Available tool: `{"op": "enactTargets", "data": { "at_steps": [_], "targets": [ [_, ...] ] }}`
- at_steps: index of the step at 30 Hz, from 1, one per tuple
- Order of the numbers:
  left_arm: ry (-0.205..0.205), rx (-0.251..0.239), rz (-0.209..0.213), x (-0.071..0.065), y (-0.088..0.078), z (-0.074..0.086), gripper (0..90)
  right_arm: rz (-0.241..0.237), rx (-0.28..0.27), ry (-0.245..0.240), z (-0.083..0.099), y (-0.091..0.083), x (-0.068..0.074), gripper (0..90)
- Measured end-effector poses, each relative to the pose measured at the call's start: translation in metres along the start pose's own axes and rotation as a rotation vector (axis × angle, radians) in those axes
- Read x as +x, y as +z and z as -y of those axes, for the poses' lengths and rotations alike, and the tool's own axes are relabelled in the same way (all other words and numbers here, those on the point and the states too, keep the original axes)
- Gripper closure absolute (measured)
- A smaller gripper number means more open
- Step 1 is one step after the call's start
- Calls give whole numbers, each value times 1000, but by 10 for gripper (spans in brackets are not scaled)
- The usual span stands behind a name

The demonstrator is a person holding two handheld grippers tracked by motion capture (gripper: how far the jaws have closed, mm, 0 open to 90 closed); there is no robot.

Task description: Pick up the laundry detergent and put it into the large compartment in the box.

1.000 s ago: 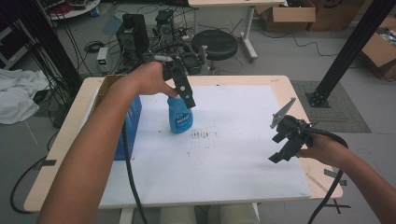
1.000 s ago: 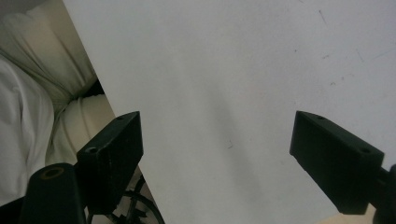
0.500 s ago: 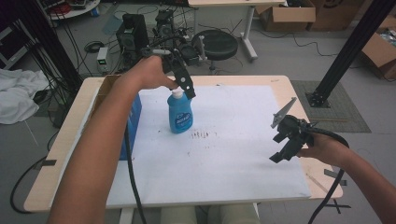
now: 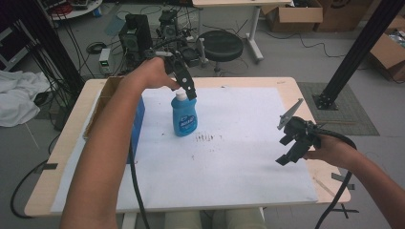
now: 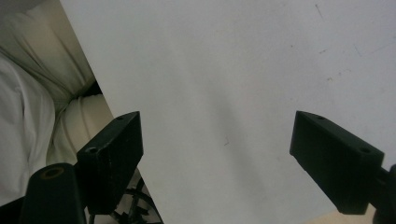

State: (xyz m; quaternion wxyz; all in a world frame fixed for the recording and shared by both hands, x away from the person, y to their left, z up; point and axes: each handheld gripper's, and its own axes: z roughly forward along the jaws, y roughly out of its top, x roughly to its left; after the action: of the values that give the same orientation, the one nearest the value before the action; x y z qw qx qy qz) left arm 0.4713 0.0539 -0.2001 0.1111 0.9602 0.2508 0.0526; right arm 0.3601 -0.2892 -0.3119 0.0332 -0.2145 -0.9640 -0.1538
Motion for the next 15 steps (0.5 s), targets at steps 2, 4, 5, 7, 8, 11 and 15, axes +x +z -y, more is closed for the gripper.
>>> {"op": "enactTargets", "data": {
  "at_steps": [2,4,5,7,8,11,15],
  "targets": [
    [-7,11,7,3,6,0,188,-1,2,3,-1,-1,-1,170],
    [-9,15,13,7,12,0,188,1,-2,0,-2,-2,-2,170],
    [-10,18,15,8,14,0,188,1,-2,0,-2,-2,-2,170],
    [-8,23,22,10,19,-1,189,2,-5,2,-3,-2,-3,170],
    [-8,26,20,10,21,-1,189,2,-5,2,-3,-2,-3,170],
    [-5,27,26,13,25,-2,189,-1,-2,5,-3,-2,-4,170],
    [0,35,30,15,32,-1,190,-3,0,6,-2,-1,-5,170]
  ]
}}
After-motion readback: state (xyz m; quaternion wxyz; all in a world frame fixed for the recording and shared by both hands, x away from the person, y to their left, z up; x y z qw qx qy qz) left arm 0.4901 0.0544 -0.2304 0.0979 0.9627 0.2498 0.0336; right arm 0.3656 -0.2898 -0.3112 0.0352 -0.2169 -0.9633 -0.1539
